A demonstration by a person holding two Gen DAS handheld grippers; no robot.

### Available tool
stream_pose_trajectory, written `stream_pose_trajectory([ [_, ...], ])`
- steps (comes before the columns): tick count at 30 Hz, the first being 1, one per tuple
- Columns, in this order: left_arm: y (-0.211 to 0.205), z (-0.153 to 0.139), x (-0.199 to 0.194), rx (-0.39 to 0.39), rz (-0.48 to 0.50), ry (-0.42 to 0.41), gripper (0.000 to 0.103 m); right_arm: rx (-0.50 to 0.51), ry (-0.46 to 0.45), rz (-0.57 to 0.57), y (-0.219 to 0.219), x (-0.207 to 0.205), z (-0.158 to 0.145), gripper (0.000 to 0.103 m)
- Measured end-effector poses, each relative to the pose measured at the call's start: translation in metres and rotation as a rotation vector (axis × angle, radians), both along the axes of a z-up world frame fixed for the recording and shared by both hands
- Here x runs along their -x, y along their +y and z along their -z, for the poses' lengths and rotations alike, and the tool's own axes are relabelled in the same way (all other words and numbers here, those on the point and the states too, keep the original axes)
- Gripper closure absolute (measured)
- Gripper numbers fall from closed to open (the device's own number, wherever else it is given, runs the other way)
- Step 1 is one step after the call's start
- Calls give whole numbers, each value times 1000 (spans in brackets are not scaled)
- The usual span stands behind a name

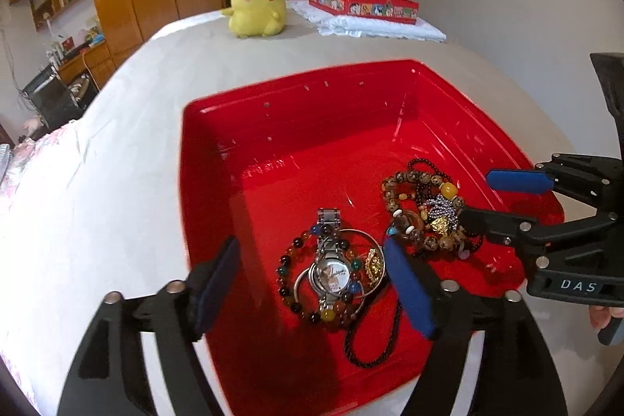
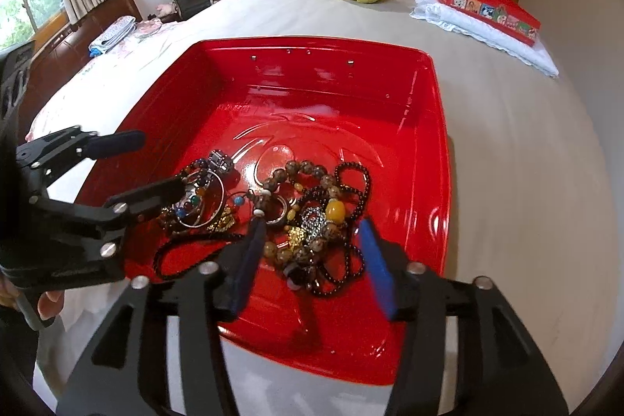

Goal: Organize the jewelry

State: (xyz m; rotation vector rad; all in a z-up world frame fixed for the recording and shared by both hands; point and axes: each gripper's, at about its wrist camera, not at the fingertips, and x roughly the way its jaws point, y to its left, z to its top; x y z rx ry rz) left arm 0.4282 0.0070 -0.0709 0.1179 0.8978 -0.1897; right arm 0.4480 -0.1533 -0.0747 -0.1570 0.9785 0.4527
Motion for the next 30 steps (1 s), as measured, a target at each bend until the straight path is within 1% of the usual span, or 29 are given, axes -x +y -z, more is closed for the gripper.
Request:
stream_pose_trajectory([
  [1,0,-2,3,-7,-8,-9,19,0,-3,5,-1,1,-1,39],
  [2,1,-4,6,-13,-17,-18,16,-5,-6,11,-1,4,-2,36],
  [3,1,-7,9,-17,-23,-28,14,-7,-6,20,-2,6,-3,29],
  [5,3,-10,13,-12,-24,-32,13,-11,-8,22,-1,12,-6,24],
  [7,3,-13,19,-17,-25,-22,13,10,-25,32,1,18,-10,14],
  [10,7,-22,38,-30,-47,-46,10,13,-68,43,2,35,-21,12],
  [12,12,-27,52,-13,-58,-57,7,11,-102,59,0,49,-29,6],
  [13,16,-31,62,-4,-76,-62,4,14,-125,75,-1,58,-34,5],
  [16,23,-39,88,-14,-110,-80,4,31,-164,130,-6,80,-42,3],
  [18,26,-45,109,0,-117,-102,4,44,-193,168,-8,102,-47,3],
  [21,29,-52,132,9,-138,-123,4,3,-172,186,-16,126,-51,3],
  [24,32,-58,157,21,-162,-130,4,-101,-123,184,-30,152,-55,3],
  [26,32,-60,170,33,-167,-128,4,-115,-98,203,-35,163,-53,3],
  [30,31,-65,190,41,-181,-120,4,1,-110,214,-30,186,-54,3],
])
